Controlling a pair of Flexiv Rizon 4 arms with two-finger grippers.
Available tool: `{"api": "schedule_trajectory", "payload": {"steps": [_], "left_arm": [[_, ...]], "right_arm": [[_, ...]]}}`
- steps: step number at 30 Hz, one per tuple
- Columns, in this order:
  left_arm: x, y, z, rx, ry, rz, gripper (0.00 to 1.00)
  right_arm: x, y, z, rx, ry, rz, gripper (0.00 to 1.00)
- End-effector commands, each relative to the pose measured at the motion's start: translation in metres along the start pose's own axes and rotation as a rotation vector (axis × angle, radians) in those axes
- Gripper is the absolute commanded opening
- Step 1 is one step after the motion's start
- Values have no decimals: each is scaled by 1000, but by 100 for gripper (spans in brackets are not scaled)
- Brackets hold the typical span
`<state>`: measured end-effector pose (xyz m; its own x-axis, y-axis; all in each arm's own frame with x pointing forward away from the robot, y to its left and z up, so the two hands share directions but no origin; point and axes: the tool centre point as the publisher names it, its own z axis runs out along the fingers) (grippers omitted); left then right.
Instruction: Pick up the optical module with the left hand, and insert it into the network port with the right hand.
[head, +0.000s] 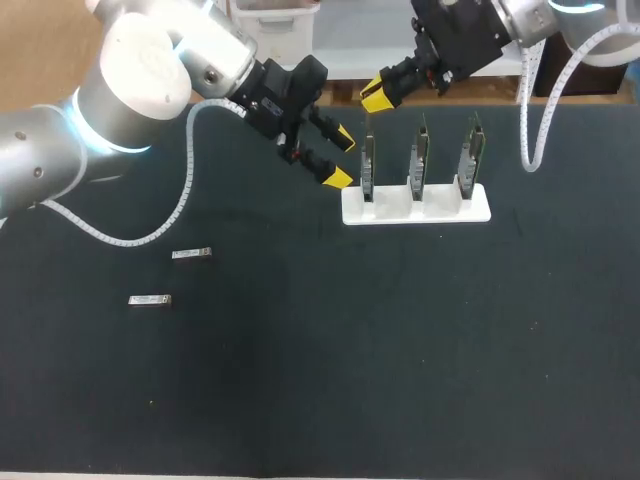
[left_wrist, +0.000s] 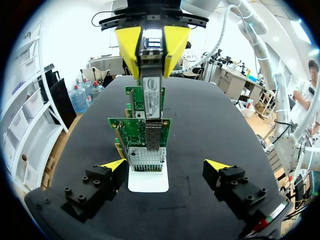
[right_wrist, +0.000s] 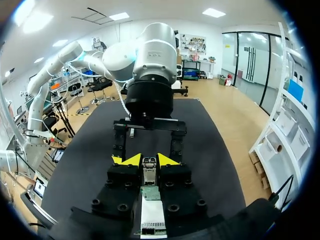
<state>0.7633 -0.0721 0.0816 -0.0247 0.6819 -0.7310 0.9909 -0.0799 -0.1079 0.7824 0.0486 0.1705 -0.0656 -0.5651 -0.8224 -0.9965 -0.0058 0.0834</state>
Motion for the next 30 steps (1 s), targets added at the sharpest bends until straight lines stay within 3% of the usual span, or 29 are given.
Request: {"api": "schedule_trajectory", "payload": {"steps": [1,24,25,26,30], "left_arm": [[0,1,0,3,3,-1,100],[0,1,0,3,3,-1,100],[0,1,0,3,3,-1,100],[0,1,0,3,3,-1,100],[0,1,0,3,3,-1,100]], "right_arm": [[2,-3,4,7,5,5,0],[15,-4,8,24,12,56,3],[15,-4,8,25,9,58,45],[14,-4,7,25,5,59,100],[11,-2,4,19,-7,65,100]]}}
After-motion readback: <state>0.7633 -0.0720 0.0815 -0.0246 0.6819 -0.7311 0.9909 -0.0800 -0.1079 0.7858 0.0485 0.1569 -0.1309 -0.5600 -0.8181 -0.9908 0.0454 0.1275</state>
